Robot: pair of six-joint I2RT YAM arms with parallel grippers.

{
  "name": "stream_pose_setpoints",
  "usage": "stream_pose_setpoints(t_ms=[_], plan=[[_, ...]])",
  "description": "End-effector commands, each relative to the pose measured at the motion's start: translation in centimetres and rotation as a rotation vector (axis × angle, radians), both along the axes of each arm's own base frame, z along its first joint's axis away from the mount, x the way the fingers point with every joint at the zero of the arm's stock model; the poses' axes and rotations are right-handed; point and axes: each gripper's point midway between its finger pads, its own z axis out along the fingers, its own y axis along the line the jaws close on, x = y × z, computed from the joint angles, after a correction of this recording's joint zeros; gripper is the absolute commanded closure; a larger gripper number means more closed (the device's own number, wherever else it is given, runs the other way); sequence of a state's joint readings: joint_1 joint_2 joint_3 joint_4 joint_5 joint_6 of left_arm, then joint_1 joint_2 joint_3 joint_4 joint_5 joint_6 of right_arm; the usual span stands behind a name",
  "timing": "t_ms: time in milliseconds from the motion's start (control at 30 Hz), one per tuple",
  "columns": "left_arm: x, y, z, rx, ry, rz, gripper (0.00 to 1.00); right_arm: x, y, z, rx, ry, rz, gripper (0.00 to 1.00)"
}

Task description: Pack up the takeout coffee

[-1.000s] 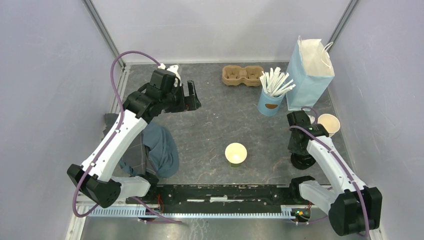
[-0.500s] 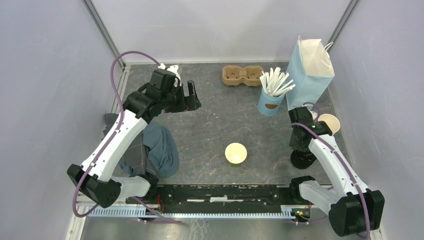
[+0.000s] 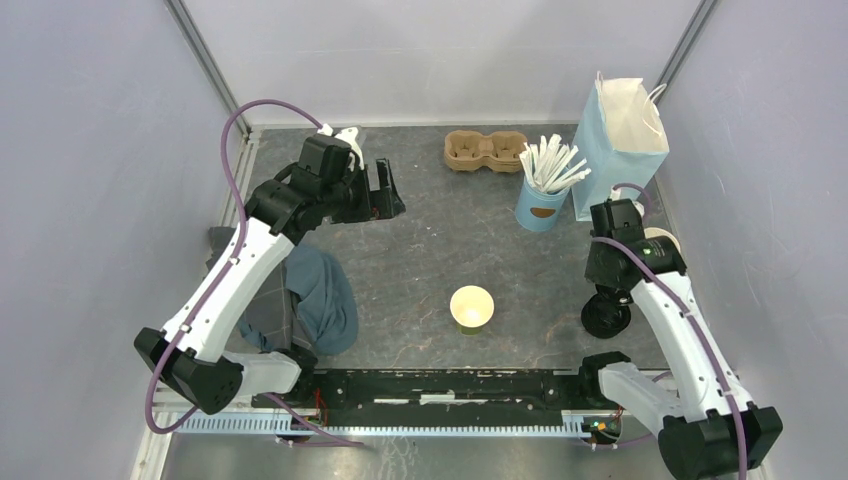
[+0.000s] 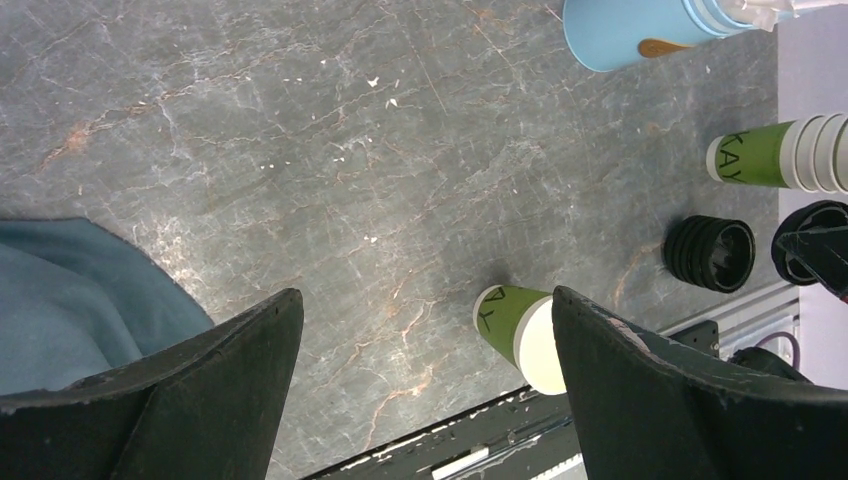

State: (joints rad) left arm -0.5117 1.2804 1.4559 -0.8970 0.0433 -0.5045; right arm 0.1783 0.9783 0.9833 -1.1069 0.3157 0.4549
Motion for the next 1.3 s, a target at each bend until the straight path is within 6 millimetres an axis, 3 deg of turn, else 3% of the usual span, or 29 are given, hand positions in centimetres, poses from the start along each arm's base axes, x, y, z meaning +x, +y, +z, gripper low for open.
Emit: stream_pose_setpoints(t_ms=[0, 100, 200, 333, 367, 533, 733, 833, 1100, 1267], plan=[[-0.4, -0.7, 1.5, -0.066, -0.007, -0.013, 0.0, -0.1, 0.1, 0.8, -0.005, -0.026, 0.079, 0.86], [-0.8, -1.5, 2.1, -0.123, -0.011, -0.037, 0.0, 1.6, 4.0, 2.0, 0.133, -0.104, 0.314, 0.86], [-1.2, -2.8, 3.4, -0.213, -0.021, -0.071, 0.0, 3.0, 9.7, 5.2, 0.357, -0.253, 0.567, 0.85], [-2.1, -5.8, 6.7, -0.437, -0.053, -0.163, 0.0, 3.7, 17.2, 12.4, 0.743, -0.464, 0.823, 0.84], [-2.7, -6.6, 7.5, -0.517, -0.035, -0.187, 0.0, 3.6, 19.2, 15.4, 0.857, -0.539, 0.885, 0.84], [-4.0, -8.6, 12.2, -0.831, -0.069, -0.254, 0.0, 1.1, 24.1, 25.2, 1.17, -0.759, 1.067, 0.8], [-5.3, -9.4, 16.9, -0.984, -0.145, -0.299, 0.0, -2.3, 26.3, 30.8, 1.414, -0.858, 1.14, 0.8], [-6.3, -9.7, 18.2, -1.023, -0.167, -0.31, 0.0, -3.0, 26.2, 32.0, 1.473, -0.886, 1.137, 0.81], [-8.0, -10.9, 19.4, -1.058, -0.165, -0.345, 0.0, -3.3, 26.0, 31.9, 1.508, -0.886, 1.113, 0.81], [-8.5, -11.7, 19.0, -1.053, -0.141, -0.356, 0.0, -3.6, 25.8, 31.8, 1.536, -0.888, 1.106, 0.82]])
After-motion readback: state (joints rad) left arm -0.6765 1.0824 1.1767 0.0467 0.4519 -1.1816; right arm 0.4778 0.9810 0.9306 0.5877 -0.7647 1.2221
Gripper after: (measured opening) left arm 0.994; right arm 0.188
